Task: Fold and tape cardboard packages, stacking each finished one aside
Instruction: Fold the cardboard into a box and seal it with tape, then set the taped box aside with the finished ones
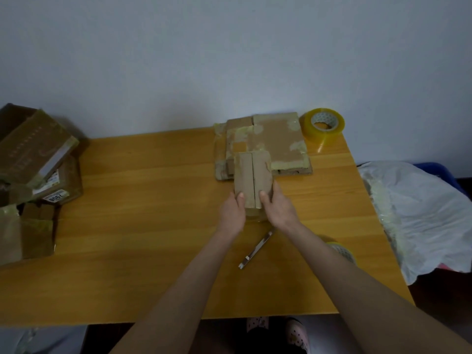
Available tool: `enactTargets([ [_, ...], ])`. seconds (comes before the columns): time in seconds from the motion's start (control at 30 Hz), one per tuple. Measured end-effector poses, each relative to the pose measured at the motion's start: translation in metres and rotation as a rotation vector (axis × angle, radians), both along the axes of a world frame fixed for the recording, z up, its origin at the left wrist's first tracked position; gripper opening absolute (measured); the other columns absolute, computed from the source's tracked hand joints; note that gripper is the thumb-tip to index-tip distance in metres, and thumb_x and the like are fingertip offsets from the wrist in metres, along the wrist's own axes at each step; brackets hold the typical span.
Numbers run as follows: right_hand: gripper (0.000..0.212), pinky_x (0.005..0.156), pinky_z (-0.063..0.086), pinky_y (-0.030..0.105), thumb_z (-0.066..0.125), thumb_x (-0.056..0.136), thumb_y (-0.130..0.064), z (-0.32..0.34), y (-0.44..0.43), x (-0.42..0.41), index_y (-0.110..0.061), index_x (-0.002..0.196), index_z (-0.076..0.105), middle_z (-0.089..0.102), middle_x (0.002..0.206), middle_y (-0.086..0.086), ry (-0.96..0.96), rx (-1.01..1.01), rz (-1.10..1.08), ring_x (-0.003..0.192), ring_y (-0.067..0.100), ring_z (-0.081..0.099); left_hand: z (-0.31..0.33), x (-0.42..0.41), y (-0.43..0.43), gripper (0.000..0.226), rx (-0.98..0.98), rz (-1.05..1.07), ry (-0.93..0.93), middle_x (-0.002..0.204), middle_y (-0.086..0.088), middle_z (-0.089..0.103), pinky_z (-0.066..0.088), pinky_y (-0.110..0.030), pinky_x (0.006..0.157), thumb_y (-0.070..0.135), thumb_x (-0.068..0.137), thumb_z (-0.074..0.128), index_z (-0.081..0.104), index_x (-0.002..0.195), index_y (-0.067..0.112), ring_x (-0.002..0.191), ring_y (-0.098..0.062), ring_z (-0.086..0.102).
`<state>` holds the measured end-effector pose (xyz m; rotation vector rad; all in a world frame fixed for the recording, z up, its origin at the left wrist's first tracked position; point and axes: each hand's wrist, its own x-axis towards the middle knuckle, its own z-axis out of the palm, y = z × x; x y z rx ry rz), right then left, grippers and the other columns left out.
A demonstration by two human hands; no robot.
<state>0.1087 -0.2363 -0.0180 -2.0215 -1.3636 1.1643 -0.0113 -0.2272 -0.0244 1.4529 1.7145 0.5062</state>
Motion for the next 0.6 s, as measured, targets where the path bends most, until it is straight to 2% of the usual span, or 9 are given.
enactTargets([
  [0.1,0.048,0.102,0.041,0.046,0.028,0.104,-0.036,0.003,0.008,0.009,-0.013,0.146,0.034,0.051,0.138,0.013,0.049,-0.053,-0.028,0.124,0.034,0.049,0.009,-0.001,0.004,0.05,-0.122,0.051,-0.122,0.138,-0.013,0.049,0.039,-0.037,0.103,0.035,0.104,0.029,0.035,0.142,0.003,0.127,-0.03,0.047],
  [0.13,0.048,0.104,0.04,0.047,0.029,0.104,-0.036,0.005,0.009,0.012,-0.013,0.145,0.037,0.051,0.139,0.013,0.088,-0.078,-0.038,0.125,0.032,0.048,0.012,-0.001,0.006,0.053,-0.169,0.071,-0.177,0.14,-0.012,0.047,0.038,-0.038,0.105,0.038,0.103,0.031,0.034,0.143,0.003,0.128,-0.029,0.046],
  [0.2,0.045,0.103,0.042,0.048,0.033,0.103,-0.034,0.011,0.007,0.017,-0.013,0.142,0.04,0.052,0.138,0.012,0.175,-0.108,-0.046,0.123,0.03,0.051,0.018,-0.002,0.001,0.05,-0.209,0.05,-0.231,0.134,-0.011,0.053,0.043,-0.031,0.097,0.038,0.101,0.039,0.043,0.138,0.004,0.12,-0.025,0.052],
  [0.3,0.04,0.094,0.049,0.043,0.044,0.1,-0.028,0.021,0.002,0.021,-0.017,0.139,0.041,0.056,0.13,0.009,0.247,-0.087,-0.073,0.113,0.026,0.056,0.025,-0.008,-0.015,0.041,-0.084,0.061,-0.242,0.126,-0.007,0.06,0.046,-0.02,0.079,0.032,0.099,0.047,0.05,0.133,0.011,0.1,-0.012,0.056],
  [0.37,0.038,0.075,0.052,0.031,0.049,0.098,-0.029,0.031,-0.001,0.018,-0.019,0.134,0.043,0.058,0.12,0.006,0.309,-0.047,-0.065,0.098,0.02,0.058,0.03,-0.015,-0.025,0.044,0.05,0.1,-0.207,0.127,-0.001,0.06,0.05,-0.023,0.082,0.034,0.098,0.049,0.049,0.137,0.014,0.103,-0.01,0.058],
  [0.43,0.04,0.066,0.049,0.024,0.053,0.096,-0.04,0.041,-0.004,0.012,-0.019,0.128,0.044,0.059,0.117,0.004,0.36,-0.03,-0.037,0.093,0.016,0.059,0.038,-0.027,-0.032,0.053,0.148,0.132,-0.104,0.132,0.003,0.058,0.052,-0.033,0.091,0.038,0.096,0.051,0.043,0.143,0.017,0.112,-0.013,0.058],
  [0.53,0.052,0.063,0.054,0.023,0.056,0.09,-0.052,0.058,-0.005,-0.002,-0.014,0.124,0.048,0.059,0.119,0.005,0.547,-0.079,-0.08,0.094,0.017,0.062,0.056,-0.047,-0.041,0.052,0.276,0.132,0.065,0.126,0.001,0.061,0.052,-0.031,0.086,0.033,0.094,0.055,0.043,0.143,0.017,0.105,-0.013,0.06],
  [0.6,0.065,0.077,0.058,0.034,0.055,0.085,-0.061,0.069,0.0,-0.011,-0.014,0.129,0.049,0.058,0.121,0.005,0.741,-0.118,-0.119,0.096,0.023,0.065,0.069,-0.062,-0.045,0.05,0.355,0.116,0.132,0.122,0.0,0.062,0.051,-0.027,0.079,0.024,0.093,0.058,0.045,0.141,0.017,0.099,-0.014,0.061],
])
